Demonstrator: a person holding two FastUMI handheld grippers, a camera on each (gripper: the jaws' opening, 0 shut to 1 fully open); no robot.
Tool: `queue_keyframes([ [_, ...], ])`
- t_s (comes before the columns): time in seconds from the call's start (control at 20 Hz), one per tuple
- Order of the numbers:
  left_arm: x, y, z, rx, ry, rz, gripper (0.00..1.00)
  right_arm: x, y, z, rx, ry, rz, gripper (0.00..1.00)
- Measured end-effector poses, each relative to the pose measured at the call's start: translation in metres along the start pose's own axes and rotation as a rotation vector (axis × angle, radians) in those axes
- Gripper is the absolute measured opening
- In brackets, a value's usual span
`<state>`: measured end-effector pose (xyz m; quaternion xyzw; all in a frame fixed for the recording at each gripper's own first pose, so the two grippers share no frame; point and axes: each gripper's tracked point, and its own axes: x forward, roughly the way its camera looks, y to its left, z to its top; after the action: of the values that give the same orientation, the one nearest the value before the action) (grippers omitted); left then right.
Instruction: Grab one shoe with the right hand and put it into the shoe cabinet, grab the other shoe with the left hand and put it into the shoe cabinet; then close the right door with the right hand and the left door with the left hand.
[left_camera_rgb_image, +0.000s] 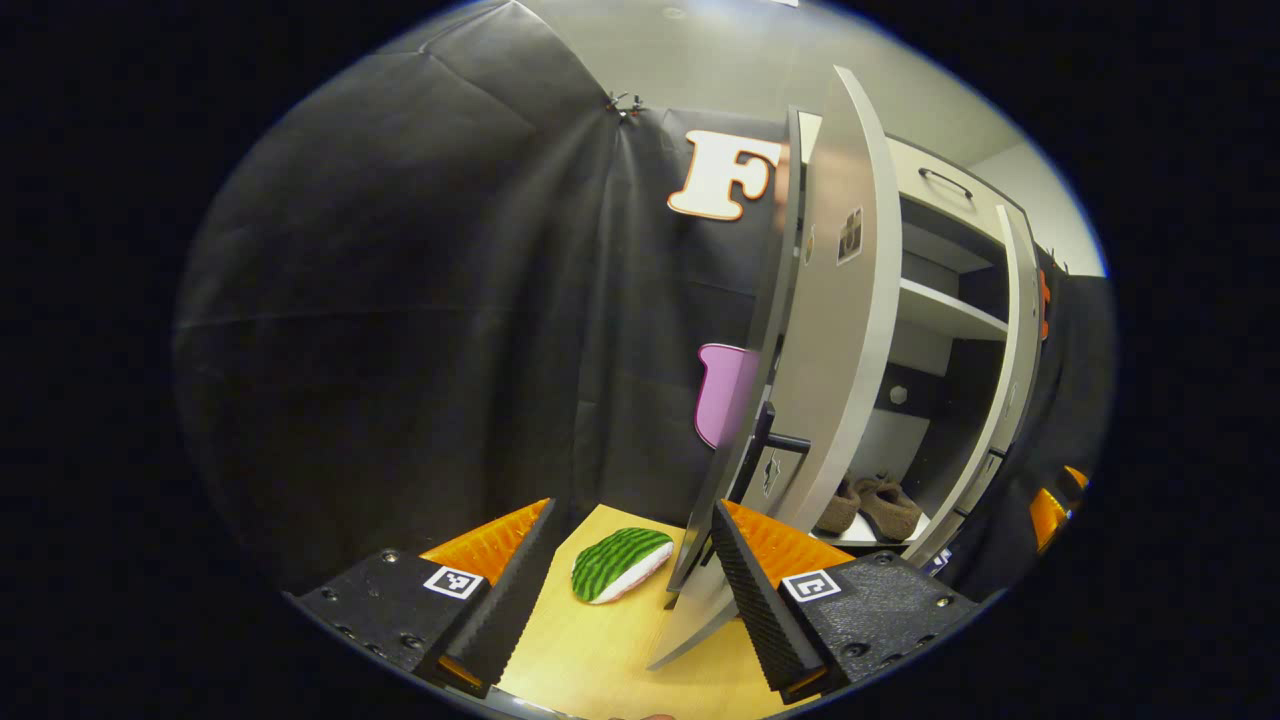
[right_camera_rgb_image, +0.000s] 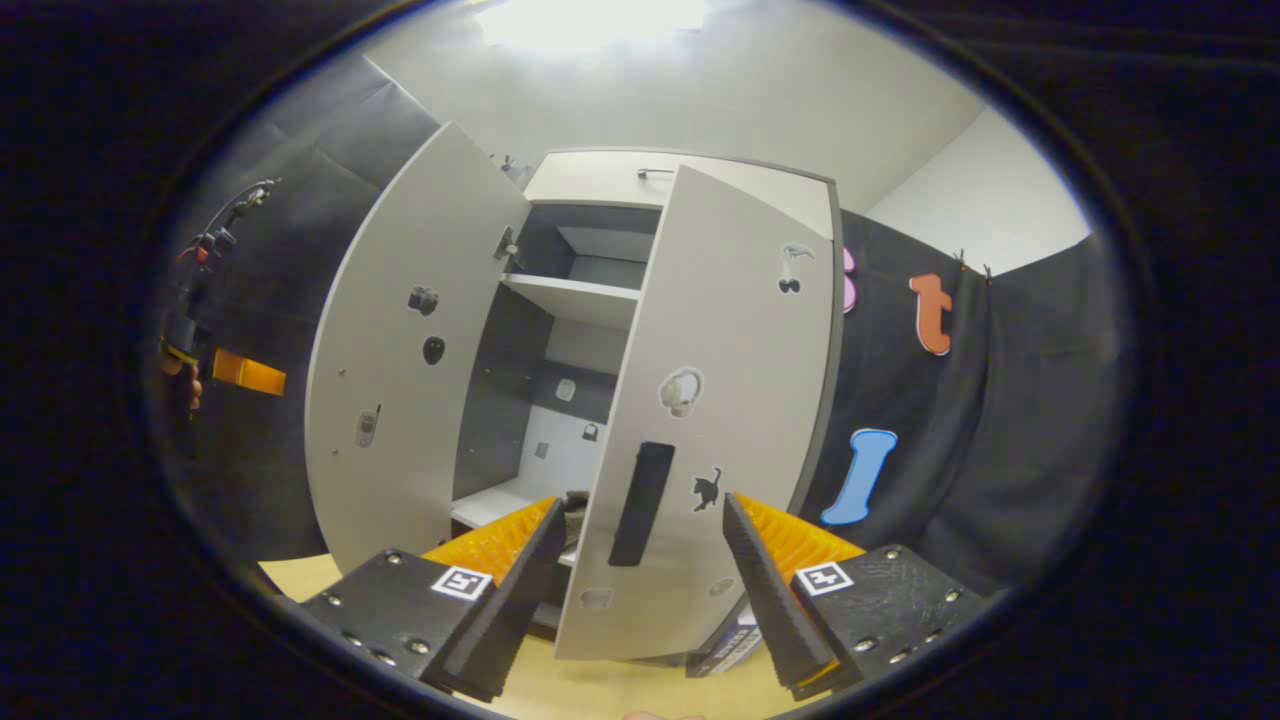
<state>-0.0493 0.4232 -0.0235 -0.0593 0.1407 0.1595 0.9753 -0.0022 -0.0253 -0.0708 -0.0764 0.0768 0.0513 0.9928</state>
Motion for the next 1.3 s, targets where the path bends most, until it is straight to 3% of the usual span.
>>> queue_keyframes([
  [0.15, 0.023, -0.007, 0.001, 0.040, 0.011, -0.017, 0.93, -0.009, -0.019, -0.010, 0.000, 0.028, -0.059, 0.93],
  [0.3, 0.039, 0.004, 0.001, 0.106, 0.021, 0.035, 0.93, -0.017, -0.042, -0.023, 0.012, 0.062, -0.128, 0.95],
  [0.55, 0.052, 0.011, -0.001, 0.083, 0.027, 0.042, 0.93, -0.020, -0.071, -0.050, 0.137, 0.126, -0.199, 0.95],
  [0.75, 0.058, 0.004, -0.001, 0.086, 0.027, -0.012, 0.84, -0.012, -0.078, -0.065, 0.239, 0.155, -0.209, 0.93],
  [0.8, 0.059, 0.001, 0.000, 0.095, 0.026, -0.033, 0.82, -0.009, -0.078, -0.068, 0.242, 0.159, -0.210, 0.95],
  [0.85, 0.058, 0.001, -0.001, 0.104, 0.024, -0.053, 0.91, -0.006, -0.078, -0.071, 0.240, 0.163, -0.209, 0.95],
  [0.9, 0.060, -0.002, 0.000, 0.112, 0.023, -0.071, 0.79, -0.002, -0.075, -0.073, 0.235, 0.168, -0.206, 0.95],
  [1.0, 0.062, -0.008, 0.000, 0.116, 0.023, -0.108, 0.82, 0.006, -0.067, -0.074, 0.227, 0.172, -0.188, 0.95],
  [1.05, 0.062, -0.010, -0.001, 0.115, 0.027, -0.124, 0.75, 0.010, -0.063, -0.073, 0.226, 0.171, -0.177, 0.95],
  [1.15, 0.060, -0.017, -0.003, 0.111, 0.031, -0.154, 0.72, 0.017, -0.055, -0.072, 0.224, 0.167, -0.156, 0.95],
  [1.2, 0.059, -0.022, -0.004, 0.111, 0.032, -0.172, 0.79, 0.020, -0.052, -0.071, 0.221, 0.165, -0.150, 0.97],
  [1.25, 0.059, -0.029, -0.005, 0.109, 0.035, -0.191, 0.72, 0.021, -0.050, -0.070, 0.217, 0.162, -0.146, 0.95],
  [1.3, 0.058, -0.035, -0.006, 0.106, 0.039, -0.209, 0.72, 0.023, -0.048, -0.070, 0.213, 0.161, -0.143, 0.95],
])
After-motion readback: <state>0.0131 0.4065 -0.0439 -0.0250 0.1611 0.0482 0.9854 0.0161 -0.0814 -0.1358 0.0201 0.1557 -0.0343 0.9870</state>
